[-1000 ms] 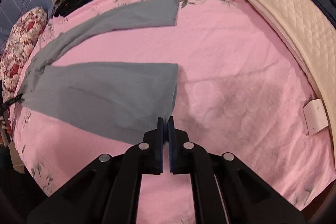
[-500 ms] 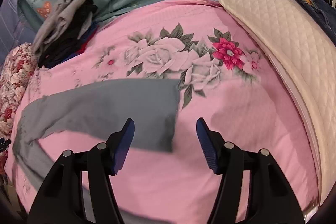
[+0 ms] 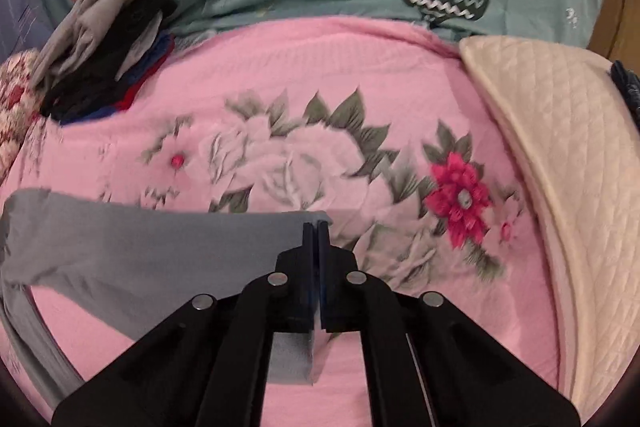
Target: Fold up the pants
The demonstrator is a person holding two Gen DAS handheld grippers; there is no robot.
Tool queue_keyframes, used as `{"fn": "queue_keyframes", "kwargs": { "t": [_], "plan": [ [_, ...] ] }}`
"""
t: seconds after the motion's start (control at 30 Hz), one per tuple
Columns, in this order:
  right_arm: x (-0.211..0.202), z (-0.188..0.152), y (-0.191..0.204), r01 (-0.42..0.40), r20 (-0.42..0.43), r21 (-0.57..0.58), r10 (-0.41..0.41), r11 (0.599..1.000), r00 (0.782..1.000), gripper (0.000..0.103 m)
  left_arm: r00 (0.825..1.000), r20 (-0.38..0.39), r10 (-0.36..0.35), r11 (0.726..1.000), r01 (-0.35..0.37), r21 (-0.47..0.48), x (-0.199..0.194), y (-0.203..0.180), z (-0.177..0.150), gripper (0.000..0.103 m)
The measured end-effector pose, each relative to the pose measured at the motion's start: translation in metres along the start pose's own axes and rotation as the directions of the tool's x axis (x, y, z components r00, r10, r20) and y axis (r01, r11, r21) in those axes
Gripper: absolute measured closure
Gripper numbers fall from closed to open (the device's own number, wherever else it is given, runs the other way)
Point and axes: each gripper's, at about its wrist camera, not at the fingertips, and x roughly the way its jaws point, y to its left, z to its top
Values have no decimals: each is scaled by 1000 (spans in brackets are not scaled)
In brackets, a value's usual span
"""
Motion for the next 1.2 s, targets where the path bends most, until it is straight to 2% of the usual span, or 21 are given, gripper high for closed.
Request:
{"fn": "queue_keyframes", "kwargs": {
  "t": [0.07, 0.13, 0.17, 0.2, 0.27, 0.33, 0.43, 0.5, 0.53, 0.6, 0.67, 0.7, 0.8, 0.87, 0.93, 0.97, 1.0, 1.03, 1.07, 1.17, 1.2],
  "plan": [
    [10, 12, -4, 74, -8, 13, -73, 997, 997, 102, 1000, 4, -23, 1000, 23, -21, 6, 0, 10, 13],
    [31, 12, -4, 110, -87, 35, -106, 993, 991, 99, 998, 1, -64, 997, 64, -33, 12, 1, 15, 13],
    [39, 11, -2, 146, -120, 27, -142, 989, 983, 84, 996, -6, -86, 995, 85, -47, 16, 4, 16, 13],
    [38, 8, -1, 171, -111, 19, -168, 985, 980, 68, 994, -16, -108, 993, 107, -57, 20, 7, 17, 13],
    [30, 3, 4, 181, -68, 16, -179, 983, 981, 59, 984, -36, -176, 981, 173, -88, 29, 14, 16, 13],
    [19, -2, 9, 119, -58, 35, -117, 992, 991, 59, 965, -64, -253, 963, 245, -112, 39, 18, 17, 13],
    [0, -4, 30, 48, -34, 11, -48, 999, 998, 59, 946, -88, -313, 946, 302, -120, 53, 18, 21, 13],
    [-12, -4, 50, -3, -20, -19, 2, 1000, 1000, 59, 950, -87, -298, 952, 289, -102, 60, 15, 25, 13],
    [-16, -4, 60, -32, -17, -33, 31, 999, 999, 58, 946, -84, -312, 948, 304, -91, 62, 14, 26, 13],
    [-25, -6, 80, -84, -16, -53, 83, 995, 996, 57, 922, -93, -375, 926, 370, -73, 68, 12, 29, 9],
    [-32, -10, 104, -139, -23, -76, 137, 987, 990, 56, 916, -81, -393, 920, 390, -46, 69, 7, 31, 8],
    [-34, -8, 116, -148, -28, -90, 146, 985, 989, 55, 907, -80, -414, 910, 413, -35, 68, 5, 32, 8],
    [-34, -11, 138, -173, -44, -120, 168, 978, 985, 52, 867, -89, -490, 871, 491, -4, 68, -5, 35, 10],
    [-31, -13, 162, -198, -62, -161, 190, 967, 980, 52, 864, -95, -495, 865, 500, 34, 65, -12, 33, 11],
    [-28, -15, 184, -219, -77, -193, 208, 956, 975, 52, 856, -95, -509, 854, 515, 67, 61, -18, 31, 20],
    [-25, -15, 194, -227, -83, -210, 214, 951, 973, 52, 841, -101, -531, 839, 539, 74, 60, -21, 32, 33],
    [-23, -14, 204, -239, -91, -227, 224, 944, 970, 51, 829, -108, -549, 826, 558, 78, 59, -23, 31, 56],
    [-19, -14, 215, -258, -102, -243, 239, 935, 965, 51, 821, -119, -558, 818, 569, 87, 58, -26, 30, 74],
    [-15, -14, 225, -273, -115, -259, 251, 927, 961, 51, 827, -123, -549, 822, 561, 99, 58, -30, 30, 81],
    [-2, -12, 259, -282, -139, -343, 249, 896, 959, 50, 859, -45, -509, 850, 510, 132, 48, -31, 27, 83],
    [2, -12, 271, -282, -144, -383, 245, 880, 959, 50, 861, -12, -508, 854, 505, 121, 44, -27, 28, 83]
  ]
}}
